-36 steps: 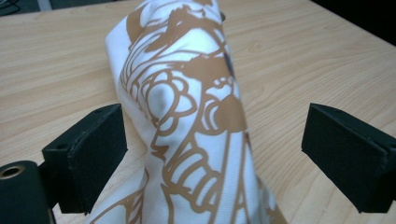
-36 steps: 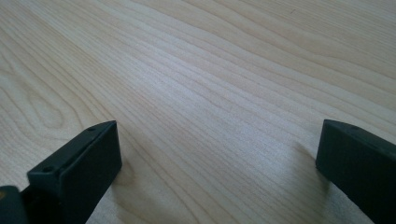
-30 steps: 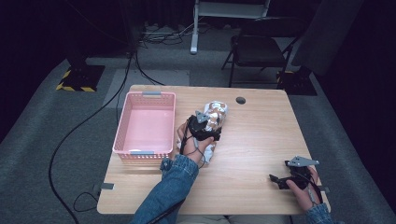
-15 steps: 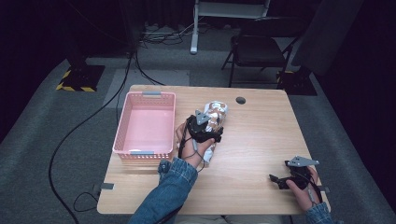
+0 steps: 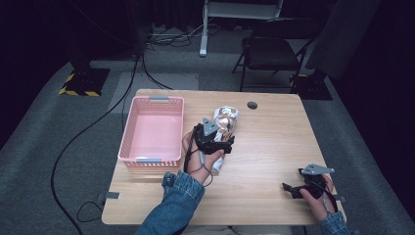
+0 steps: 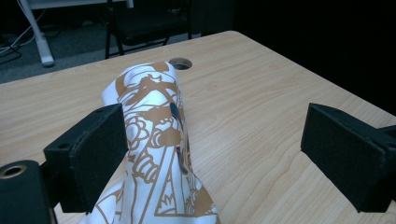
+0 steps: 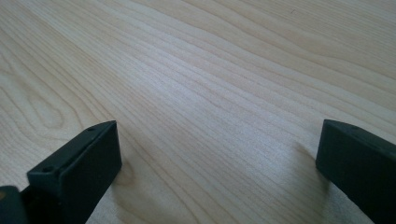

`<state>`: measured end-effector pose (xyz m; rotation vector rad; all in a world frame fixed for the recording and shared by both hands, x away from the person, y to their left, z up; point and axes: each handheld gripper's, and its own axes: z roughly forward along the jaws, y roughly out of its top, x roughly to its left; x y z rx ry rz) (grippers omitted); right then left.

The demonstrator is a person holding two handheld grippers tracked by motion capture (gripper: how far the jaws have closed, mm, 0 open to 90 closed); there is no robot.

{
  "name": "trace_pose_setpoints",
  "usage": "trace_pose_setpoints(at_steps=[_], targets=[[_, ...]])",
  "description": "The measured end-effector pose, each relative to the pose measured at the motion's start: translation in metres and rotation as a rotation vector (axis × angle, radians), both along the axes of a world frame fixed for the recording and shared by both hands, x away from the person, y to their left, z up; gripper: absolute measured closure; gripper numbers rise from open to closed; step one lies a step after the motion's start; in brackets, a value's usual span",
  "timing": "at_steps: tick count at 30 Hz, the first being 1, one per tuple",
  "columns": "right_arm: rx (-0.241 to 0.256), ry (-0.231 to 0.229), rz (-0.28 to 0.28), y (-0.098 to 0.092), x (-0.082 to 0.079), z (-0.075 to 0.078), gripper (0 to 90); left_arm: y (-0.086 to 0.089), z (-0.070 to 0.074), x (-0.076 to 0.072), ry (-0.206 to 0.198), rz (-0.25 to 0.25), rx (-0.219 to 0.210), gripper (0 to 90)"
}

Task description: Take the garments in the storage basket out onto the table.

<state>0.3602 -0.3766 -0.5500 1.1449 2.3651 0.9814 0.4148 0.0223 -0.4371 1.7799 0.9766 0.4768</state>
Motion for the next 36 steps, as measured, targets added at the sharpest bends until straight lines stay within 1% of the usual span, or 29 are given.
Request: trace_pose_setpoints(at_steps=[3,11,13,15,19,25,29,36], targets=[[0.0,0.0,0.001,0.0,0.0,0.0,0.0,0.001,0.002,-0.005,-0.006,-0.006,0.007,7.3],[0.0,0.001,0.001,0.0,0.0,0.0,0.0,0.004,0.006,-0.016,-0.007,-0.019,0.0,7.3],[0.0,0.0,0.001,0.0,0.0,0.0,0.0,0.005,0.007,-0.019,-0.011,-0.025,0.006,7.3],[0.0,0.0,0.001,0.0,0.0,0.0,0.0,0.005,0.009,-0.023,-0.027,-0.034,0.027,7.3],[0.0,0.0,0.001,0.0,0.0,0.0,0.0,0.008,0.01,-0.028,-0.031,-0.038,0.021,7.3],[0.0,0.001,0.001,0.0,0.0,0.0,0.0,0.012,0.008,-0.032,-0.029,-0.044,0.013,7.3],[0.0,0.0,0.001,0.0,0.0,0.0,0.0,0.016,0.002,-0.033,-0.022,-0.052,0.014,7.7],[0.0,0.001,0.001,0.0,0.0,0.0,0.0,0.025,-0.003,-0.042,-0.018,-0.05,0.006,7.8]])
